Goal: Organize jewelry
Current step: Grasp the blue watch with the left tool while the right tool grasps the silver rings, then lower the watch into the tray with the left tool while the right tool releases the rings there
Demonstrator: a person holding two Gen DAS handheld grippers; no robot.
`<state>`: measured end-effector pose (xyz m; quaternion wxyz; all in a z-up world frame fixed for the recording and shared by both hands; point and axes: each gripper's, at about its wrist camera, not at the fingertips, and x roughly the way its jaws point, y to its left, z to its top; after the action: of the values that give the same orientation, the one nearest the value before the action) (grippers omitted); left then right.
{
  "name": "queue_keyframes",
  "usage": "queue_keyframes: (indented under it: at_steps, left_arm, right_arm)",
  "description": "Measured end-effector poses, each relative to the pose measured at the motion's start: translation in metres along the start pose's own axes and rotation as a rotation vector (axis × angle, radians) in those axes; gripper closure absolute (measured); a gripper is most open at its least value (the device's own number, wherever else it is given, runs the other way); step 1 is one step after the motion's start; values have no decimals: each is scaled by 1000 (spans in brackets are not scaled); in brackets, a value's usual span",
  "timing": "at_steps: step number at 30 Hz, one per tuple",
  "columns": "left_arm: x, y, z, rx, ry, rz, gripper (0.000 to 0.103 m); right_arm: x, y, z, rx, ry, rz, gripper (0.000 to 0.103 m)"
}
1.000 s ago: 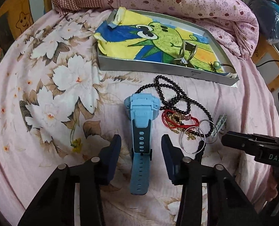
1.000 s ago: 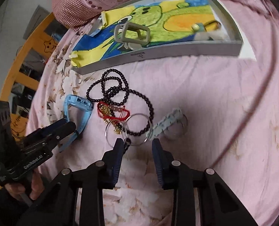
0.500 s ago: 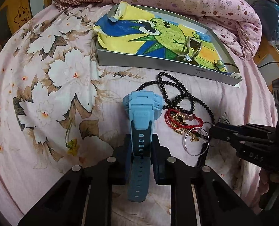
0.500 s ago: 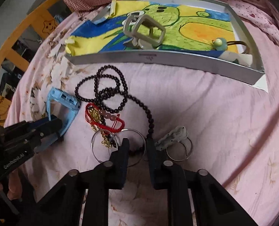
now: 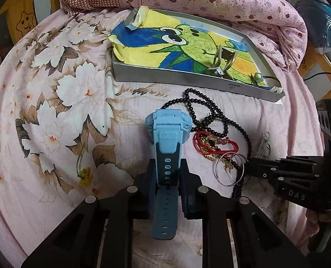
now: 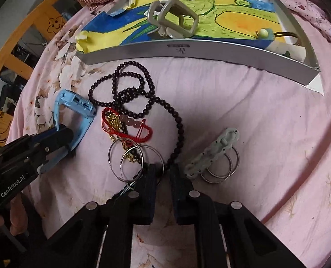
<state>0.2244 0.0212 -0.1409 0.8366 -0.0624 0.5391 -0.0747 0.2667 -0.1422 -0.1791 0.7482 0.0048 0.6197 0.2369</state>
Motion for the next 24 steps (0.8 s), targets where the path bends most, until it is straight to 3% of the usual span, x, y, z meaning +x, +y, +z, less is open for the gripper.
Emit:
queue_keyframes:
  at_steps: [2,15,24]
  left_arm:
    - [0,-1,0,2,-6,2,87]
    - [-13,-7,-3,39,-59,20,87]
    - [-37,-14,-5,54,-174,8,88]
  right_arm:
    - [-3,-4,0,26,-7,12,99]
    - [-33,4,-8,-11,-65,-13,100]
    - [-79,29,-8,-156,-277,-114,100]
